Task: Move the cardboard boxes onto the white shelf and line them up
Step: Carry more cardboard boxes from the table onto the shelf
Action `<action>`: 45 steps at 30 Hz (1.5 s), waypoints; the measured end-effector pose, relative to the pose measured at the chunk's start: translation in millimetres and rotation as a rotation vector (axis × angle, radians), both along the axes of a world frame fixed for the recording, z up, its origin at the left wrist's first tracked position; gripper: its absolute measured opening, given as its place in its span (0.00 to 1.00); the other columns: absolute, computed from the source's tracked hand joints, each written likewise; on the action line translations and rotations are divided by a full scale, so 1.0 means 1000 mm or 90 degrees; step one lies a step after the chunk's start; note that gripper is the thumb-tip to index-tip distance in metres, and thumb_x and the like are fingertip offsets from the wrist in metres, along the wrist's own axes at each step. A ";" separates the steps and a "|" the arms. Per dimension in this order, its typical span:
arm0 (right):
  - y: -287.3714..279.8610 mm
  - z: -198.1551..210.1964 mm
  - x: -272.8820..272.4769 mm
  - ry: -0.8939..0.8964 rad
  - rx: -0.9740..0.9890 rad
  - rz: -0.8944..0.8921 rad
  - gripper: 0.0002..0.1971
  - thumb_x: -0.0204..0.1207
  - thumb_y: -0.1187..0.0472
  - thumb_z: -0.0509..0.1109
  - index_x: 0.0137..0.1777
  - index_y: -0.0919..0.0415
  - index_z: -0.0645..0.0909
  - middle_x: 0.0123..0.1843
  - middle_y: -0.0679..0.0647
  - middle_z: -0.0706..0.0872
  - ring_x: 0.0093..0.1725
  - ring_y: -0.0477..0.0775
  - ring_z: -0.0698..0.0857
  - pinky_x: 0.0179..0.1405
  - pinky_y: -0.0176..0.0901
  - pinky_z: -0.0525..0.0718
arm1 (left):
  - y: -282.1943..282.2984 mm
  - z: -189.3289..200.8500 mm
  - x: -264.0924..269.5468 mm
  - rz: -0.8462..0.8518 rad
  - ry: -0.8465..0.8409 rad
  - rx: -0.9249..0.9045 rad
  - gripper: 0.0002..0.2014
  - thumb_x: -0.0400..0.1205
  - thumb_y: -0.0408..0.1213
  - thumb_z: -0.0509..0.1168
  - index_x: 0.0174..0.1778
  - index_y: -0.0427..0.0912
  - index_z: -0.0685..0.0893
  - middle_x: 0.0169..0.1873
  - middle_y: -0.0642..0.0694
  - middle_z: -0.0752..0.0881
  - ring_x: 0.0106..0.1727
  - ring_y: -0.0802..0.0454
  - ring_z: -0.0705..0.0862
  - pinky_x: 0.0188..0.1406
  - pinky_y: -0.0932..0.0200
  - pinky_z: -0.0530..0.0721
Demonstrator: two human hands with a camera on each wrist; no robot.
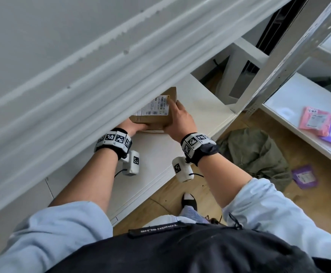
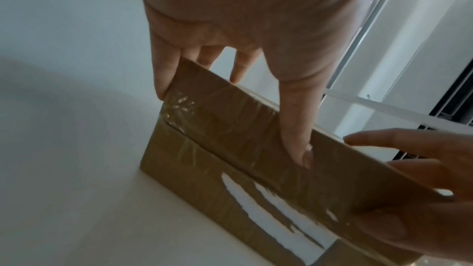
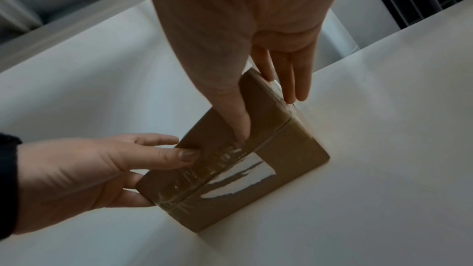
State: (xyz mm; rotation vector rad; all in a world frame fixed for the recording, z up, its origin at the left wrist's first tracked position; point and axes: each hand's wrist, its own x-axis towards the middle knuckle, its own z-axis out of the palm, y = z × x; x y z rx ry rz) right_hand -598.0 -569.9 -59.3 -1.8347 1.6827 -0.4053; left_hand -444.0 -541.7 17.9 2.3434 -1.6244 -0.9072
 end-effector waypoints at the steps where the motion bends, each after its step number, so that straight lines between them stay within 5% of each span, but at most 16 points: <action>1: 0.000 0.000 0.000 -0.003 -0.006 -0.007 0.47 0.64 0.63 0.76 0.84 0.51 0.61 0.81 0.59 0.69 0.59 0.71 0.84 0.54 0.59 0.87 | -0.001 -0.001 0.001 -0.006 0.010 0.004 0.29 0.80 0.33 0.74 0.76 0.34 0.73 0.72 0.35 0.78 0.74 0.40 0.76 0.62 0.64 0.65; 5: 0.010 0.012 0.000 0.006 -0.052 -0.042 0.44 0.64 0.63 0.75 0.83 0.53 0.64 0.78 0.59 0.71 0.56 0.71 0.85 0.52 0.59 0.87 | 0.005 -0.001 0.002 0.032 0.023 -0.040 0.33 0.78 0.40 0.76 0.77 0.37 0.73 0.72 0.36 0.78 0.74 0.40 0.76 0.65 0.60 0.68; 8: 0.027 0.025 0.002 0.023 -0.100 -0.064 0.43 0.63 0.62 0.77 0.82 0.54 0.67 0.78 0.60 0.71 0.55 0.70 0.86 0.51 0.56 0.87 | 0.021 0.004 0.013 0.034 0.009 -0.107 0.33 0.73 0.45 0.80 0.73 0.44 0.77 0.66 0.40 0.83 0.68 0.41 0.81 0.56 0.61 0.72; 12: 0.070 0.041 0.007 0.021 -0.155 -0.096 0.43 0.61 0.58 0.82 0.79 0.55 0.70 0.75 0.58 0.75 0.57 0.66 0.85 0.55 0.57 0.87 | 0.051 0.004 0.040 -0.026 -0.014 -0.173 0.45 0.67 0.51 0.82 0.79 0.46 0.72 0.71 0.41 0.82 0.71 0.41 0.79 0.69 0.53 0.75; 17: 0.148 0.058 0.021 0.017 -0.210 -0.157 0.42 0.60 0.54 0.83 0.76 0.52 0.74 0.71 0.53 0.79 0.58 0.62 0.85 0.54 0.57 0.88 | 0.105 0.001 0.068 -0.089 0.002 -0.219 0.48 0.65 0.55 0.83 0.80 0.45 0.72 0.70 0.40 0.82 0.71 0.41 0.79 0.69 0.49 0.74; 28: 0.331 0.102 0.065 0.081 -0.268 -0.226 0.41 0.60 0.56 0.84 0.75 0.50 0.75 0.76 0.49 0.77 0.62 0.57 0.84 0.60 0.52 0.84 | 0.268 0.012 0.118 -0.137 0.099 -0.302 0.50 0.66 0.54 0.83 0.82 0.43 0.71 0.72 0.42 0.82 0.73 0.45 0.79 0.73 0.50 0.75; 36: 0.435 0.108 0.108 0.071 -0.279 -0.167 0.44 0.59 0.52 0.85 0.77 0.47 0.73 0.77 0.51 0.76 0.68 0.56 0.82 0.66 0.53 0.83 | 0.394 0.022 0.167 -0.076 0.083 -0.355 0.49 0.65 0.55 0.83 0.81 0.43 0.72 0.71 0.43 0.83 0.72 0.46 0.80 0.72 0.53 0.75; 45: 0.597 0.090 0.160 -0.015 -0.271 -0.047 0.45 0.57 0.53 0.86 0.77 0.48 0.73 0.77 0.50 0.76 0.64 0.57 0.84 0.65 0.53 0.84 | 0.601 0.019 0.216 0.033 0.002 -0.354 0.49 0.65 0.57 0.82 0.81 0.44 0.72 0.70 0.42 0.83 0.70 0.44 0.80 0.72 0.50 0.76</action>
